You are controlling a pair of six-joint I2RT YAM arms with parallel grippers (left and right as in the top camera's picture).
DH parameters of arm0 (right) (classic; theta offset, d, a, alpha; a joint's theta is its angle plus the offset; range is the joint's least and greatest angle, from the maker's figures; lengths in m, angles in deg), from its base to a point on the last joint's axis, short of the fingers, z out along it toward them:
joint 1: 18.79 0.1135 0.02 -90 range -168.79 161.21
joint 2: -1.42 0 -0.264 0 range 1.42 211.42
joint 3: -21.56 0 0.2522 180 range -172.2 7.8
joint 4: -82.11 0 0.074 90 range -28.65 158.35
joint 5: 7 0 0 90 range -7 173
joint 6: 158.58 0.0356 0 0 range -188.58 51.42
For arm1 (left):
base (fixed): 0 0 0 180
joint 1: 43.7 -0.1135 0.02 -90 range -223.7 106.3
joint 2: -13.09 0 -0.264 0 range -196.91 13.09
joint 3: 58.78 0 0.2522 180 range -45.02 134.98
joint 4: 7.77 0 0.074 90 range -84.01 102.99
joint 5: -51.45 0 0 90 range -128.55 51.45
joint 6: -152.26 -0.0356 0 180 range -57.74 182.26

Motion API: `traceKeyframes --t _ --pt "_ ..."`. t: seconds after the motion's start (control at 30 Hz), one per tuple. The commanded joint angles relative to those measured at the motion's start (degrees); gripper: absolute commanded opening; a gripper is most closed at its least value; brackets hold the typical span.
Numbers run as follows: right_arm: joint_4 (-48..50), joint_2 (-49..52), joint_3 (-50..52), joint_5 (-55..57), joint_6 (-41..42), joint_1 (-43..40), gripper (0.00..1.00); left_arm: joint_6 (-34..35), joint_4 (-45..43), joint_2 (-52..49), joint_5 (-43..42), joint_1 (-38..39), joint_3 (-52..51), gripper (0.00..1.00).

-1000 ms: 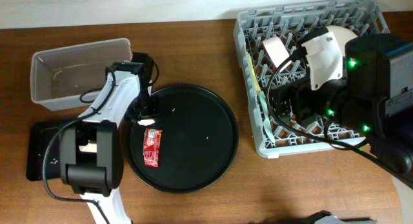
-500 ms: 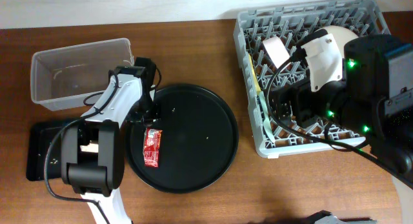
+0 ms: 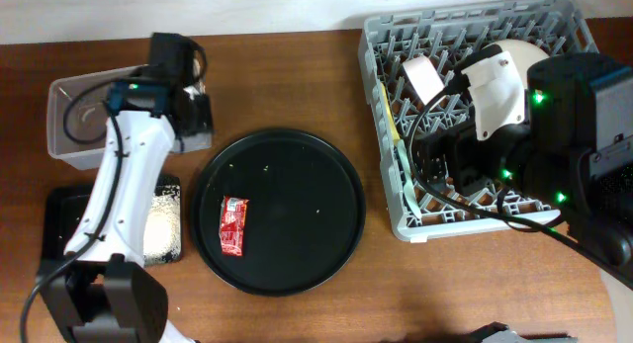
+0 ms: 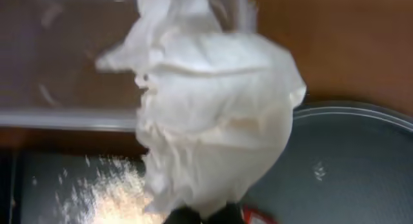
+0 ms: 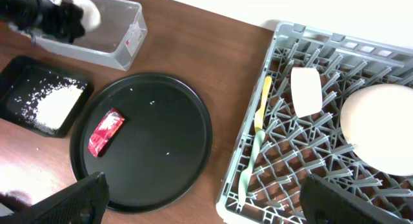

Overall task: Sort waste into correct bins and load items into the dishwasher rack
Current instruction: 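Drop the tissue into the clear plastic bin with the left gripper, then grasp the red snack packet on the round tray with the left gripper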

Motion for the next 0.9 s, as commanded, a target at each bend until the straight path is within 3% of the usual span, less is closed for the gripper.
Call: traceKeyframes --t 0.0,0.03,0.07,0.1,0.13,0.2,0.27,0.47,0.57,0.67,0.77,0.87 --pt "-0.4 -0.5 -0.7 -0.4 -0.4 0.2 0.98 0.3 -6.7 -3.5 0.5 -3.8 0.1 0.01" --pt "-0.4 -0.5 -0.7 -0.3 -0.4 0.2 0.98 0.3 -7.5 -4.2 -0.5 -4.4 0.1 0.03" --pt "-0.4 -0.5 -0.7 -0.3 -0.4 0.2 0.98 0.2 -7.8 -4.6 -1.2 -4.9 0.1 0.26" --pt "-0.5 -0.5 -0.7 -0.3 -0.4 0.2 0.98 0.0 -7.4 -4.7 -1.8 -5.1 0.1 0.57" --pt "-1.0 -0.5 -0.7 -0.3 -0.4 0.2 0.98 0.0 -6.4 -4.6 -1.8 -5.1 0.2 0.76" --pt "-1.4 -0.5 -0.7 -0.3 -0.4 0.2 0.98 -0.9 -2.2 -3.4 -1.7 -5.0 1.2 0.93" --pt "-1.4 -0.5 -0.7 -0.3 -0.4 0.2 0.98 -0.8 1.5 -1.9 -2.1 -4.9 1.9 0.99" --pt "-1.4 -0.5 -0.7 -0.3 -0.4 0.2 0.98 -0.7 14.6 1.9 -13.6 -2.9 1.9 0.97" --pt "-1.7 -0.5 -0.7 -0.3 -0.4 0.2 0.98 -0.8 19.8 1.8 -13.2 -0.1 -1.1 0.99" --pt "-1.9 -0.5 -0.7 -0.3 -0.4 0.2 0.98 0.5 19.1 1.8 -13.2 3.2 -9.4 0.98" --pt "-2.1 -0.5 -0.7 -0.3 -0.4 0.2 0.98 6.3 16.6 1.8 -9.3 5.7 -17.9 0.98" --pt "-2.3 -0.5 -0.7 -0.3 -0.4 0.2 0.98 9.4 9.0 1.8 -6.5 6.6 -29.1 0.99"
